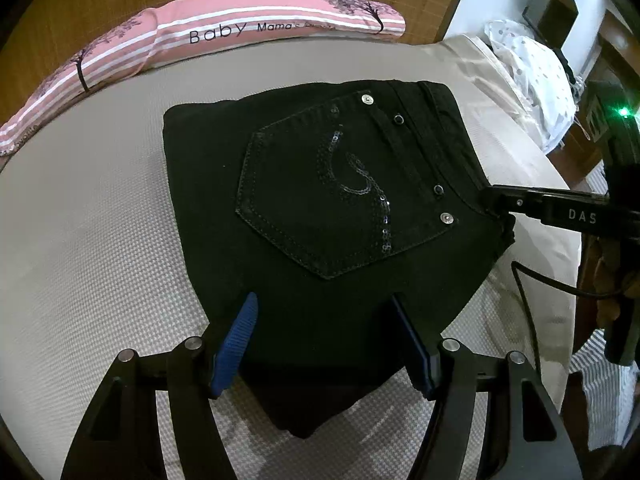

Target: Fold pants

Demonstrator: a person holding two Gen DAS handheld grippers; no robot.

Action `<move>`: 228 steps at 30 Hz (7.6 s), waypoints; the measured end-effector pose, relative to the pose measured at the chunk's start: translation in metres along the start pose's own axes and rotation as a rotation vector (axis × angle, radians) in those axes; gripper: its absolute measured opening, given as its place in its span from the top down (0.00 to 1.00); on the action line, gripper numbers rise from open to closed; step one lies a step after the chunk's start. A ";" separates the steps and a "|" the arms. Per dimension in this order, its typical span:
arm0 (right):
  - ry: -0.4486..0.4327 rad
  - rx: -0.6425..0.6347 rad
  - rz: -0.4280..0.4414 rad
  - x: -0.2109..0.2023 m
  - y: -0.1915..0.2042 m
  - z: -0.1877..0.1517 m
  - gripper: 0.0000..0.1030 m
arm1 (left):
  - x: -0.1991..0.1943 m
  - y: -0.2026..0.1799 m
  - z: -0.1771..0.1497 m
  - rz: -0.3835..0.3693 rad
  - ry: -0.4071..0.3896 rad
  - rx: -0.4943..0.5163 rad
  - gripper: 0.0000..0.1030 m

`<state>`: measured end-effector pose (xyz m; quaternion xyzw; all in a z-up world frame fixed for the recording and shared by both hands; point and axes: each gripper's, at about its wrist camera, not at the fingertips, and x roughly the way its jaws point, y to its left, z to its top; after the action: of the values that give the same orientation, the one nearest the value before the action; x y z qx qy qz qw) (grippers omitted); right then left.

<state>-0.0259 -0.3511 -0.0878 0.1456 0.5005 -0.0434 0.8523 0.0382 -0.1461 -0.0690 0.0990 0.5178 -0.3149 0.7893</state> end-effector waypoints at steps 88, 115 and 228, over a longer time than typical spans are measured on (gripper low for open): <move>0.264 0.132 0.729 0.086 -0.039 0.076 0.44 | 0.024 0.111 0.021 -0.406 0.008 -0.453 0.28; 0.155 0.249 0.580 0.045 0.012 0.068 0.76 | -0.025 0.106 0.014 -0.125 -0.051 -0.373 0.85; -0.142 -0.265 0.013 0.014 0.273 0.022 0.01 | -0.122 0.177 -0.087 0.504 -0.200 -0.465 0.32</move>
<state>0.0592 -0.0958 -0.0335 0.0318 0.4395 0.0185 0.8975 0.0460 0.0829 -0.0301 0.0101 0.4553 0.0079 0.8903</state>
